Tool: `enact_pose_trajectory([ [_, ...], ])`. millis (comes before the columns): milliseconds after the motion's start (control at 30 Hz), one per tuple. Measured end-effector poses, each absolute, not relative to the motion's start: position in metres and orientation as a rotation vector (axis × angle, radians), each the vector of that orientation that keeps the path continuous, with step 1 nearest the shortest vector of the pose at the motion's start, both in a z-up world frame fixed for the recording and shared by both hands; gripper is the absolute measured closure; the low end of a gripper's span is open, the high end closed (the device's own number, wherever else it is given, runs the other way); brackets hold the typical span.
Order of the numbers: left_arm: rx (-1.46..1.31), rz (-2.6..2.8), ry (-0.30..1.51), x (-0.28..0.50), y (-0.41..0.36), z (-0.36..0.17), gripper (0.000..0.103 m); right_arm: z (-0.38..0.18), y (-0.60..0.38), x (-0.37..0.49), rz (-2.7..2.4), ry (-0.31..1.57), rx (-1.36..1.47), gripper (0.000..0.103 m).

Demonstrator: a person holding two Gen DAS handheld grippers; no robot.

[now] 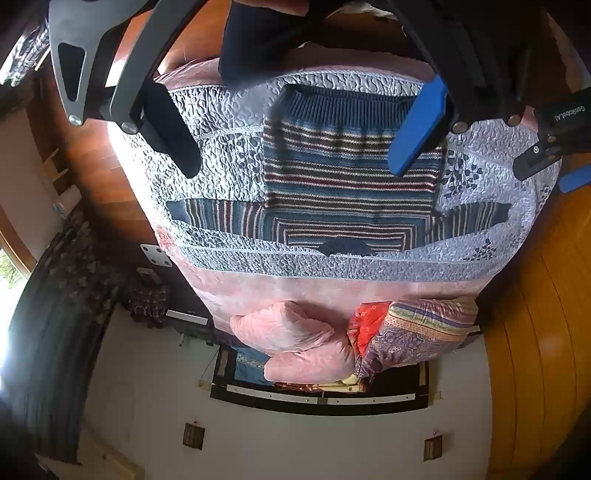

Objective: Fold small clothes

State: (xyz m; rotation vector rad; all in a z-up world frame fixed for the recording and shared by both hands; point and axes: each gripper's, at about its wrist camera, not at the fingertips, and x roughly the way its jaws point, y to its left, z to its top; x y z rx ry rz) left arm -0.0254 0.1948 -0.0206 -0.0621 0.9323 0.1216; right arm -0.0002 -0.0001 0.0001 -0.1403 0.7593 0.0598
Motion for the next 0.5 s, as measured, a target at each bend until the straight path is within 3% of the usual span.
enact_pose_trajectory([
  [500, -0.067, 0.119, 0.934, -0.0253, 0.1973, -0.0219, 0.004, -0.0073, 0.001, 0.0003, 0.057, 0.767, -0.154, 0.003],
])
